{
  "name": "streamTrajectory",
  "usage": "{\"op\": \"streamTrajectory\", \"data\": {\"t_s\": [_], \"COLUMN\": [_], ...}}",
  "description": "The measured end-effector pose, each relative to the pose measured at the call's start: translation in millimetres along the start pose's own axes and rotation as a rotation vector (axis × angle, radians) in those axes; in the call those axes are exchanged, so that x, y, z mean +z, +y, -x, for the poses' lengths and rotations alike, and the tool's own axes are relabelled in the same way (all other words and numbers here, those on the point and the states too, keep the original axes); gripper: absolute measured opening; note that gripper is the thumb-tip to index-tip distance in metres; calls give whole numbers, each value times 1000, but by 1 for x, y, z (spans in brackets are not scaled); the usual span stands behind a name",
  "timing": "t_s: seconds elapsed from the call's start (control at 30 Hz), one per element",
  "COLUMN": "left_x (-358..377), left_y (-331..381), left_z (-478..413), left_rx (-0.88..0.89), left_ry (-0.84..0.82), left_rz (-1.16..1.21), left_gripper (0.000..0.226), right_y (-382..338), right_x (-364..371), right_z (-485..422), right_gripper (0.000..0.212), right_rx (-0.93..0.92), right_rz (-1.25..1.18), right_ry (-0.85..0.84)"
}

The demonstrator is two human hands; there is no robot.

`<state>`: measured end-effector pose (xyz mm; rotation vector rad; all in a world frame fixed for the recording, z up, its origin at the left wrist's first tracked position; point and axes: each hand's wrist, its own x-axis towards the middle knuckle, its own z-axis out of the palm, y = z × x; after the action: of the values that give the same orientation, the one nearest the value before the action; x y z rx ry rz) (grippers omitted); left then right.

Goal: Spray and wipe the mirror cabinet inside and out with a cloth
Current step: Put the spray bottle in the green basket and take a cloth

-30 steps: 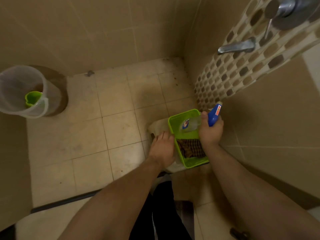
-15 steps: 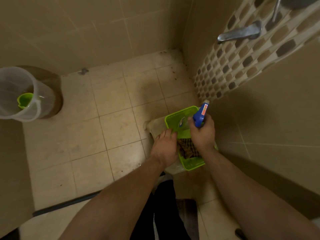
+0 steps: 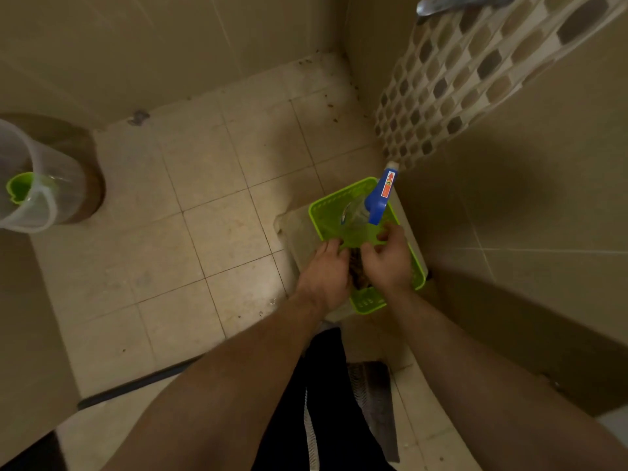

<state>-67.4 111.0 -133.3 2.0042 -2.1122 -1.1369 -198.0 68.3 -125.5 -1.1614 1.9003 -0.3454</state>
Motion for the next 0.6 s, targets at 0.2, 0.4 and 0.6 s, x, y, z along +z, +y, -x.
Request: {"op": "streamTrajectory", "data": {"t_s": [0.2,0.4,0.6], "left_x": [20,24,17], "left_y": [-14,-19,-15], "left_z": [-15,-20,-7], "left_rx": [36,53,67], "left_ry": [-51,17,23], "left_rz": [-115,-216,-269], "left_gripper": [41,34,36], "right_y": [53,61,60], "right_x": [19,40,22], "right_z": [-27,-33,-29], "right_gripper": [76,84,29], "right_rx": [153,22,-91], "right_rz": [420,871,877], "right_ry": [-160,-233,-246]}}
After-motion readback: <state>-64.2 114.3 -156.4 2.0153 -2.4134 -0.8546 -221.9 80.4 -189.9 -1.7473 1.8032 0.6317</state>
